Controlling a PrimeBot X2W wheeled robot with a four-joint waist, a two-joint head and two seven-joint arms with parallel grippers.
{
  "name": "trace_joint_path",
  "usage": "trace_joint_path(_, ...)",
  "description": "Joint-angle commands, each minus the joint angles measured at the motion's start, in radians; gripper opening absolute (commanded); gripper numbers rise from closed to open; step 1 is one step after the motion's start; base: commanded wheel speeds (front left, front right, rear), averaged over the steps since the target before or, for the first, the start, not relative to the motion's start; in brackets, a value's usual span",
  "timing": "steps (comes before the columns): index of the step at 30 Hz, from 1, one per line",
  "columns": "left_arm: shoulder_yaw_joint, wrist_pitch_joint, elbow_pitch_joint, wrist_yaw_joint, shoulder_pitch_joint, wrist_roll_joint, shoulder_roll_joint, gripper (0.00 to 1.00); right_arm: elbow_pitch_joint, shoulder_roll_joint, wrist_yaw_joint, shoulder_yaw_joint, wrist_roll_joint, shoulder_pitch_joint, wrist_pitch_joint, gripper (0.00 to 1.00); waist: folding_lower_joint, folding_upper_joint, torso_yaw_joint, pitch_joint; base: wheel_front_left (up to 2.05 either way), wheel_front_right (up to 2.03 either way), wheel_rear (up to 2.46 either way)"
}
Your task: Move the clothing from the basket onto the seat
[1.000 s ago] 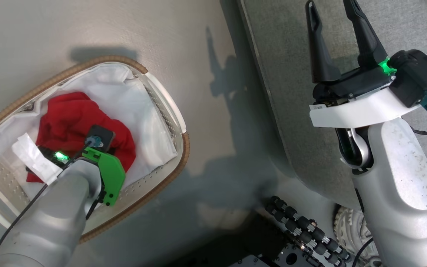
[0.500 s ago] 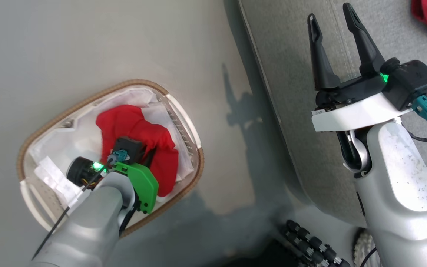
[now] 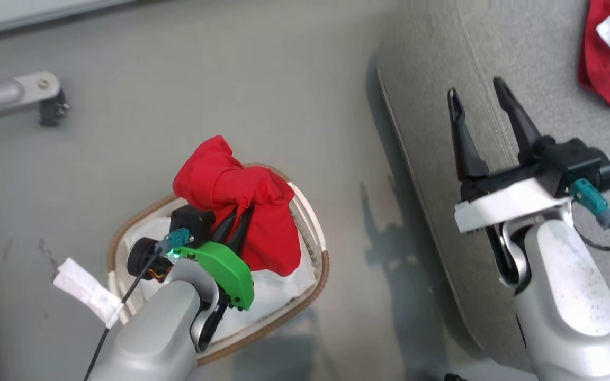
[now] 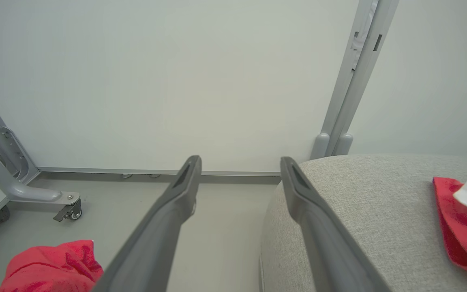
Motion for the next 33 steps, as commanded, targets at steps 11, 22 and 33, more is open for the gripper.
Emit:
trace_joint_path(11, 0.255, -0.003, -0.285, -0.001, 0.178, 0.161, -0.035, 0.00, 0.043, -0.005, -0.001, -0.016, -0.011, 0.153, -0.002, 1.00, 0.0000, 0.0000, 0.128, -0.274, 0.00, 0.00, 0.00)
trace_joint_path(22, 0.379, -0.002, -0.464, -0.010, 0.246, 0.236, -0.074, 0.00, 0.098, -0.005, -0.001, 0.025, 0.000, 0.266, -0.002, 1.00, 0.0000, 0.0000, 0.140, -0.384, 0.00, 0.00, 0.00)
trace_joint_path(33, 0.396, -0.002, -0.500, -0.012, 0.284, 0.261, -0.095, 0.00, 0.071, -0.049, -0.001, 0.383, 0.072, 0.243, -0.002, 1.00, 0.0000, 0.0000, 0.152, -0.410, 0.00, 0.00, 0.00)
